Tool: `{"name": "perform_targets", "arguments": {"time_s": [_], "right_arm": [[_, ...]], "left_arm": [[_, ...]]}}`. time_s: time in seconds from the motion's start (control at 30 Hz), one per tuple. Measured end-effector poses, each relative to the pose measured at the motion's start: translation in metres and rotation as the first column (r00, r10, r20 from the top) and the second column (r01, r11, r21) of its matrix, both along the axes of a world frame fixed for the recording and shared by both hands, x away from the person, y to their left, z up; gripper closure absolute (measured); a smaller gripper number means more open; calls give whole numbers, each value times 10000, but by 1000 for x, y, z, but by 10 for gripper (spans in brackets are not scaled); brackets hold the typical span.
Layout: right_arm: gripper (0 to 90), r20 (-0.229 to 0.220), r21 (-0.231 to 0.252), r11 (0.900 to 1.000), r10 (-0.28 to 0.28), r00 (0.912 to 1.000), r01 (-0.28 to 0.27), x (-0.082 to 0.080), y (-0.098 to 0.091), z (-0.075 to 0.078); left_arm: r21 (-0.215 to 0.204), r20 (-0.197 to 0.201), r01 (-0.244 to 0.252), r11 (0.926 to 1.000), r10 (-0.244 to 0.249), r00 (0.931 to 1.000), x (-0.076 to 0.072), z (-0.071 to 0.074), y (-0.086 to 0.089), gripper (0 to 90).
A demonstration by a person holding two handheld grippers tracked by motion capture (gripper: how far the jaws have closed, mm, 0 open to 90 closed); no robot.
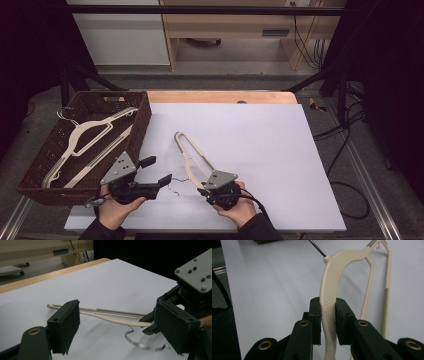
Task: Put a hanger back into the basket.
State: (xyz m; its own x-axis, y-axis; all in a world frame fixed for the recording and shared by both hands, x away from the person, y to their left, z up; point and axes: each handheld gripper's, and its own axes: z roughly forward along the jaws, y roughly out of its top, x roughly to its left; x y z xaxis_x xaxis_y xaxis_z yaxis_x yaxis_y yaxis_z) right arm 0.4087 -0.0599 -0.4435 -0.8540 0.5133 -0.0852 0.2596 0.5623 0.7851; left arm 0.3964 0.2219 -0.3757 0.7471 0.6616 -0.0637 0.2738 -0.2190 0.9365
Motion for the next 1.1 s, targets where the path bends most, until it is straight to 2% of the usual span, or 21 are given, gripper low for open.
{"name": "perform_targets", "arguments": {"time_s": [0.03,0.2,0.4,0.63,0.67,0.73,0.87,0.97,1.1], "right_arm": [[778,38,-1,10000,44,10000,-44,1,-3,3],[795,266,296,9987,-414,9988,406,4,-19,15],[822,514,545,9929,-1085,9928,1057,9,-39,26],[860,431,855,9800,-1840,9820,1798,16,-59,32],[869,272,911,9779,-1914,9811,1883,17,-61,32],[869,251,963,9810,-1717,9848,1686,17,-64,33],[870,245,1025,9820,-1619,9865,1586,16,-66,36],[870,-60,1424,9829,-1175,9931,1171,16,-69,41],[871,-150,1691,9837,-587,9982,604,14,-69,49]], "left_arm": [[36,-23,-20,10000,20,10000,0,0,1,195],[176,-8,33,9998,-33,10000,2,-7,-1,173],[392,-120,137,9991,-132,9998,4,-14,-4,156],[538,-291,85,9985,-69,9996,6,-19,-4,141],[512,-276,63,9987,-49,9996,6,-20,-4,141],[538,-274,75,9985,-60,9996,6,-20,-4,137],[611,-244,125,9981,-110,9996,8,-19,-5,134],[784,-117,225,9967,-216,9997,12,-14,-8,133],[1098,-18,498,9927,-499,9988,19,-3,-18,133]]}}
